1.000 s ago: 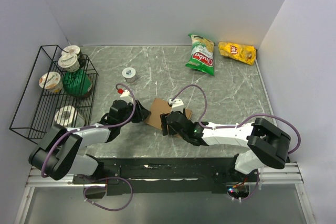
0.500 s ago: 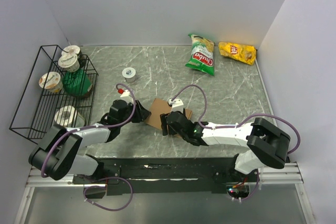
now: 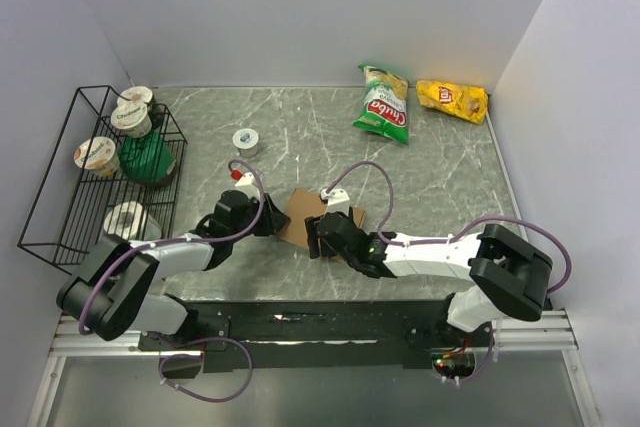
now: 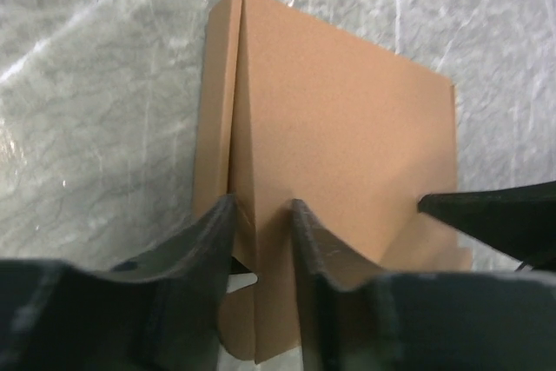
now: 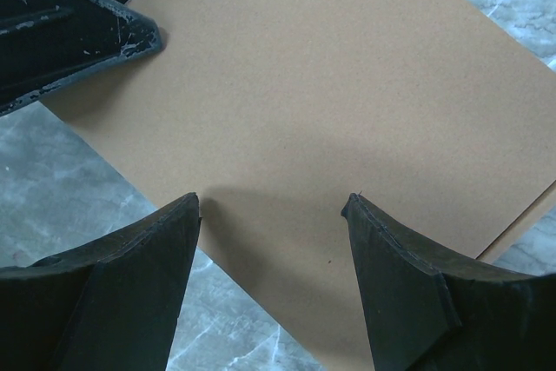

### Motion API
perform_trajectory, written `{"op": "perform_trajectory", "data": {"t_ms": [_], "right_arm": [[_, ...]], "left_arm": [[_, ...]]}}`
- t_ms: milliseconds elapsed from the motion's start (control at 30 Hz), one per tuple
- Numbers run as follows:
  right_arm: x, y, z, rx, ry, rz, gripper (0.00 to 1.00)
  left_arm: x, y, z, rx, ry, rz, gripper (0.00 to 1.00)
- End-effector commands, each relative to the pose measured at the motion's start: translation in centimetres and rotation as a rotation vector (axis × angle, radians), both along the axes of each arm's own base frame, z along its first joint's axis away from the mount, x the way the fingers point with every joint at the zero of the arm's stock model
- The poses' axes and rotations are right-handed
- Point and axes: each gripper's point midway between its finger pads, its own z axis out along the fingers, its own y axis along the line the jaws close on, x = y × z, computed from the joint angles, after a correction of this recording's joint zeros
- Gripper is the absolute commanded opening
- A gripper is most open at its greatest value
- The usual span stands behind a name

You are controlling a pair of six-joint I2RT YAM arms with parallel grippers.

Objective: Fold the paper box

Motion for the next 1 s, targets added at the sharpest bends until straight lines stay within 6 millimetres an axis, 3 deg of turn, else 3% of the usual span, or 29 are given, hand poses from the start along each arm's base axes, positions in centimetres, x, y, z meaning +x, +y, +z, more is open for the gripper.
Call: {"op": "perform_trajectory", "data": {"t_ms": [0, 100, 167, 233, 333, 467, 567, 733, 833, 967], "right_arm": [[-0.2, -0.8, -1.5, -0.046, 0.029, -0.008, 0.75], [-0.2, -0.6, -1.5, -0.046, 0.03, -0.005, 0.75], [-0.2, -0.7, -1.5, -0.051, 0.031, -0.005, 0.76], [-0.2, -0.7, -1.6, -0.054, 0.031, -0.004, 0.75], [-0.2, -1.0, -1.9, -0.066, 0.033, -0.008, 0.75], [-0.3, -1.1, -2.3, -0.081, 0.039, -0.008, 0.75], [-0.3, -1.4, -2.6, -0.095, 0.044, -0.014, 0.76], [-0.5, -1.8, -2.7, -0.106, 0.044, -0.016, 0.75], [-0.4, -1.7, -2.8, -0.11, 0.046, -0.015, 0.75], [-0.2, -1.7, -2.6, -0.12, 0.031, 0.0, 0.76]], "left_arm": [[-2.4, 0.1, -2.1, 0.047, 0.085, -0.047, 0.32], [-2.5, -0.2, -2.0, 0.04, 0.089, -0.061, 0.26], [-2.7, -0.3, -2.4, 0.046, 0.105, -0.07, 0.29], [-2.7, 0.1, -2.9, 0.074, 0.113, -0.057, 0.35], [-2.0, 0.8, -1.9, 0.089, 0.066, -0.02, 0.48], [-1.4, 1.5, -0.6, 0.1, 0.014, 0.02, 0.71], [-1.1, 2.3, -0.5, 0.116, 0.004, 0.066, 0.8], [-1.3, 3.1, -1.9, 0.103, 0.044, 0.123, 0.8], [-1.3, 2.5, -2.1, 0.067, 0.043, 0.108, 0.74], [-1.7, 2.1, -3.7, 0.073, 0.088, 0.087, 0.38]]}}
